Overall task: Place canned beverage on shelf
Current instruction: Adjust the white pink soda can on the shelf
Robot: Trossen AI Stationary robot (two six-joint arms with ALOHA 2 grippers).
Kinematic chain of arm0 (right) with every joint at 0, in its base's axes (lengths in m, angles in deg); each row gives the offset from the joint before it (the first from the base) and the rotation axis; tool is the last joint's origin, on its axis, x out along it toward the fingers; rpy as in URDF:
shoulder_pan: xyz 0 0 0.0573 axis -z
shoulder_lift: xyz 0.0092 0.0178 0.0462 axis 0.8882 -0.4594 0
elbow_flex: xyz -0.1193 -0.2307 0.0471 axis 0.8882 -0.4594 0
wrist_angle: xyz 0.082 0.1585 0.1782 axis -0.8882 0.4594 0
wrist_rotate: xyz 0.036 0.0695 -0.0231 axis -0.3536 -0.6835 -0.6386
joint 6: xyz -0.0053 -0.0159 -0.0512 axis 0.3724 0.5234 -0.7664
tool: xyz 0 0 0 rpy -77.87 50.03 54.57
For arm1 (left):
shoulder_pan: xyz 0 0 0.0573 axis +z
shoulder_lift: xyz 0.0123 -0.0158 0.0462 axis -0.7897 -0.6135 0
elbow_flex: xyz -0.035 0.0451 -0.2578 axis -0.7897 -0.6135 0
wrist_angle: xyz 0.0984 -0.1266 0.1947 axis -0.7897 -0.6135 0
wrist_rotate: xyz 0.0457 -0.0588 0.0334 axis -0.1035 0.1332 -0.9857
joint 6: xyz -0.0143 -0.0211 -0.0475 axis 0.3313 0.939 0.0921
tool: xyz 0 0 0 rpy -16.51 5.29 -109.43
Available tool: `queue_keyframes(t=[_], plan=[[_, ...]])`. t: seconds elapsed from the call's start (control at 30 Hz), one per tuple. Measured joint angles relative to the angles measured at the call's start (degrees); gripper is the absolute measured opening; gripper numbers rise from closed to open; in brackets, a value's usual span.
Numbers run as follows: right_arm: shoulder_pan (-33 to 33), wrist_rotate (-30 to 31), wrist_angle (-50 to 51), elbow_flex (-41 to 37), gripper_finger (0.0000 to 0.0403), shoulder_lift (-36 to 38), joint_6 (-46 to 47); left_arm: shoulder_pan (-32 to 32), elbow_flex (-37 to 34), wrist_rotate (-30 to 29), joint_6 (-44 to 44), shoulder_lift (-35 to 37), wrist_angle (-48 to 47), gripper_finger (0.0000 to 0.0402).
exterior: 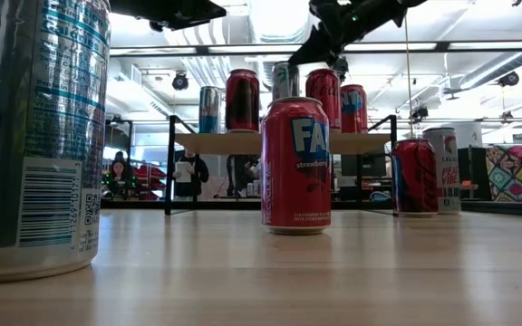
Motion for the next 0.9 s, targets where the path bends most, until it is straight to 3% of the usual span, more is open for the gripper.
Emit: queue_keyframes(t=[0.63,0.9], plan=[[0.02,2.03,-0.33,0.0,0.0009,-0.09,-0.52,-0.01,0.33,0.02,-0.2,-0.02,0.03,0.0382],[0.02,6.03,-0.2,0.0,0.0009,-0.11,-1.21,0.0,0.24,0.02,-0.14,-0.01,-0.02,0.0382]])
